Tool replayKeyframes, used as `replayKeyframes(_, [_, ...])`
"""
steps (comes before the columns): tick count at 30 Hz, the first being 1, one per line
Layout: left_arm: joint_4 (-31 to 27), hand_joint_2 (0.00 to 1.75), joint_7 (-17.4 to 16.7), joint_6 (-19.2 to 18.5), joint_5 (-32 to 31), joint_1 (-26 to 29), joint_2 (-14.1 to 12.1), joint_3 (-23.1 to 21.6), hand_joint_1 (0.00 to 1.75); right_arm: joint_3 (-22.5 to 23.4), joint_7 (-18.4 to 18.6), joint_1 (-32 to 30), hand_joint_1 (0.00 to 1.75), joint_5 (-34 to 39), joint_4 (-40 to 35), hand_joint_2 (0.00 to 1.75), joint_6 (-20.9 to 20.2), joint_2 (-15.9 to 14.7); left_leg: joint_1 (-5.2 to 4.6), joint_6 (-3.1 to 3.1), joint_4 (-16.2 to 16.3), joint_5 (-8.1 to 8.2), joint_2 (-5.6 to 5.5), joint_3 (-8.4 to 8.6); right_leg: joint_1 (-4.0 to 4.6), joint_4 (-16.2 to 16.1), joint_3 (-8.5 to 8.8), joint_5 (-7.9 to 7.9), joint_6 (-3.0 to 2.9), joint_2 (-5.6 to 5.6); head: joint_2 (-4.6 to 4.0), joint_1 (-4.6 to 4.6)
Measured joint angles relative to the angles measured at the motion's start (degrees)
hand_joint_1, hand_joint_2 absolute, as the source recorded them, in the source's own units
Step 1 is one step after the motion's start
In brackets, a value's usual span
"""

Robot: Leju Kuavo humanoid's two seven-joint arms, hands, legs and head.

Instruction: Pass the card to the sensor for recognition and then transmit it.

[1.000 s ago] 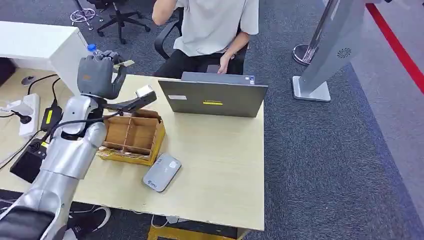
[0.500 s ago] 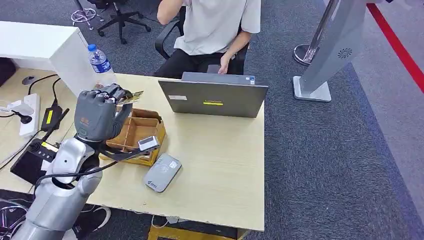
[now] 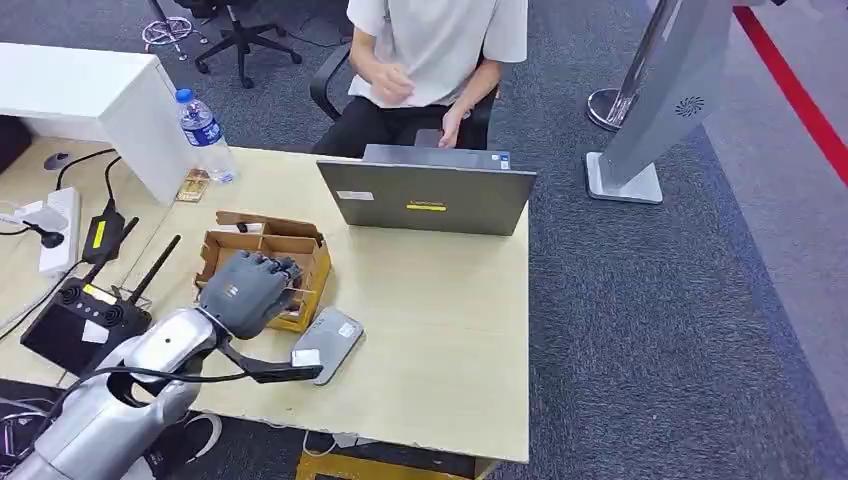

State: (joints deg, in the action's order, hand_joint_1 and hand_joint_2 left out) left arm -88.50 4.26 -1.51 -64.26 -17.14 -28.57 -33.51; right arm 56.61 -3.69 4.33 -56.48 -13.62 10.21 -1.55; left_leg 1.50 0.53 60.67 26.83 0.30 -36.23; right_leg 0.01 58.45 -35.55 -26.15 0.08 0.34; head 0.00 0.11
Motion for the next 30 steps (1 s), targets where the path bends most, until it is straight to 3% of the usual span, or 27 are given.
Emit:
replayKeyframes(10, [4.37, 1.75, 1.27, -0.81, 0.52, -1.97, 0.2, -5.74, 1.75, 0.07, -0.09, 0.05, 0.0, -0.46, 0.0, 1.75, -0.15, 0.0, 0.0, -0.01, 0.0, 0.01, 0.0, 0.0, 0.0, -0.01, -0.01, -0.01, 0.01, 0.0, 0.0, 0.0])
replayKeyframes(17, [10.93, 1.75, 2.08, -0.26, 0.57, -4.04, 3.39, -12.37, 1.75, 0.09, -0.13, 0.38, 0.0, -1.92, 0.0, 1.75, -0.22, 0.0, -0.03, -0.01, 0.0, 0.01, 0.0, 0.01, -0.02, -0.01, 0.02, 0.0, 0.01, -0.01, 0.0, 0.0])
replayKeyframes(24, [15.75, 1.75, 1.81, -5.77, 4.45, -8.03, 4.02, -18.18, 1.75, 0.2, 0.11, 0.39, 0.0, -2.4, 0.07, 1.75, -0.22, 0.0, -0.03, -0.02, -0.01, 0.01, -0.1, 0.1, -0.02, 0.0, 0.15, -0.01, 0.01, -0.13, 0.0, 0.0])
replayKeyframes(28, [16.72, 1.75, 1.88, -4.25, 6.23, -9.84, 3.87, -19.73, 1.75, 0.44, 0.15, 0.4, 0.0, -2.97, 0.07, 1.75, -0.22, 0.0, -0.03, -0.02, -0.03, 0.01, -0.11, 0.22, -0.02, 0.01, 0.25, -0.01, 0.01, -0.15, 0.0, -0.02])
replayKeyframes(30, [16.72, 1.75, 1.59, 0.58, 6.34, -10.25, 3.96, -19.78, 1.75, 0.72, 0.04, 0.39, 0.0, -2.97, 0.07, 1.75, -0.22, 0.0, -0.03, 0.0, -0.03, -0.01, -0.11, 0.25, -0.02, 0.01, 0.25, 0.0, 0.0, -0.14, 0.0, 0.0])
